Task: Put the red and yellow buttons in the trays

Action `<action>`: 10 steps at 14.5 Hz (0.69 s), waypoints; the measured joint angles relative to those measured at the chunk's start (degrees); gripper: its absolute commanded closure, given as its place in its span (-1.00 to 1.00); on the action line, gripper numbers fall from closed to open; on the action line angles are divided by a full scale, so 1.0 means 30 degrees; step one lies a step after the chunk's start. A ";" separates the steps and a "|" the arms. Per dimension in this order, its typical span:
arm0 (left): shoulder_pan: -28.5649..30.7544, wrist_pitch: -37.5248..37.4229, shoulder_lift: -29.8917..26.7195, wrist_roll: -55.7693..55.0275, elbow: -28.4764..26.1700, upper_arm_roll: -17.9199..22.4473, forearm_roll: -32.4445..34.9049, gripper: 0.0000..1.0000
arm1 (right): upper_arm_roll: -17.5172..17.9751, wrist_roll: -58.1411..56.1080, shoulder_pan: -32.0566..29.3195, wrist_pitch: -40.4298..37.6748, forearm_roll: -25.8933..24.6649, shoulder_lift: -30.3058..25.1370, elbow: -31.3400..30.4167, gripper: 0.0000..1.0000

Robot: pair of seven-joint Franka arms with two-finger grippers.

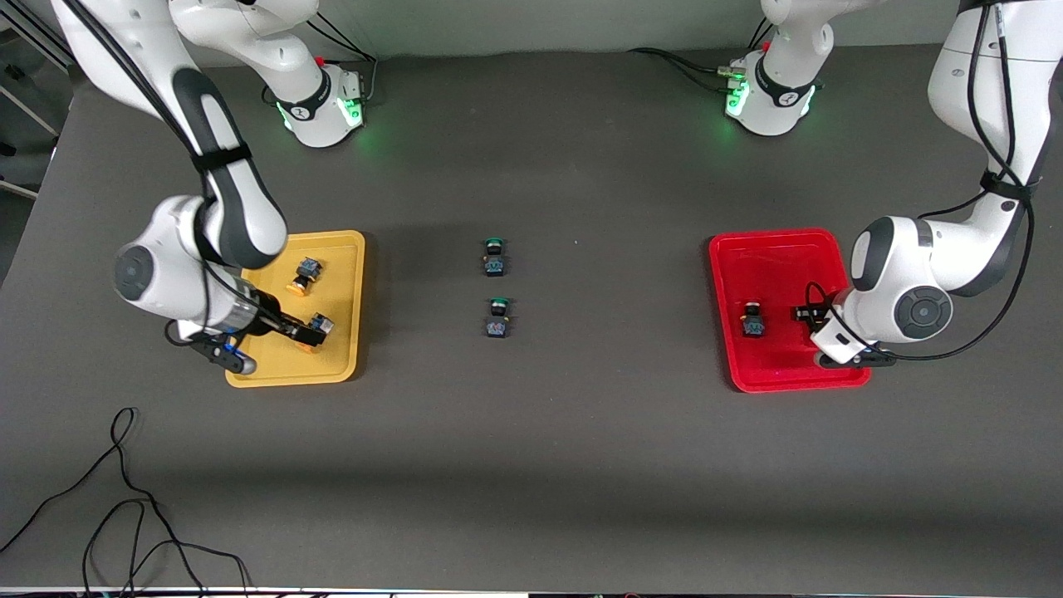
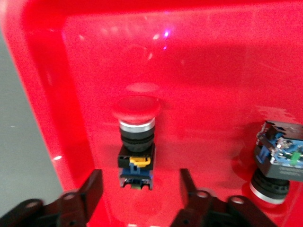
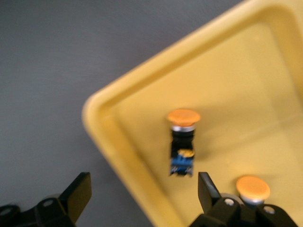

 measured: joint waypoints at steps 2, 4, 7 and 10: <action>0.0000 -0.1032 -0.0873 0.0221 0.0496 -0.0083 -0.0007 -1.00 | 0.0059 -0.0068 0.0009 -0.1754 -0.1233 -0.1902 0.0551 -1.00; 0.0000 -0.1959 -0.2278 0.1093 0.0827 -0.0153 -0.0611 -1.00 | 0.0156 -0.0078 0.0010 -0.3738 -0.2584 -0.3774 0.1173 -1.00; 0.0012 -0.4175 -0.5008 0.2689 0.1210 -0.0166 -0.1905 -1.00 | 0.0853 -0.0430 -0.0300 -0.5958 -0.3876 -0.6294 0.1670 -1.00; 0.0021 -0.7376 -0.7367 0.3816 0.2388 -0.0152 -0.2822 -1.00 | 0.2125 -0.1409 -0.1374 -0.7725 -0.4286 -0.8310 0.1697 -1.00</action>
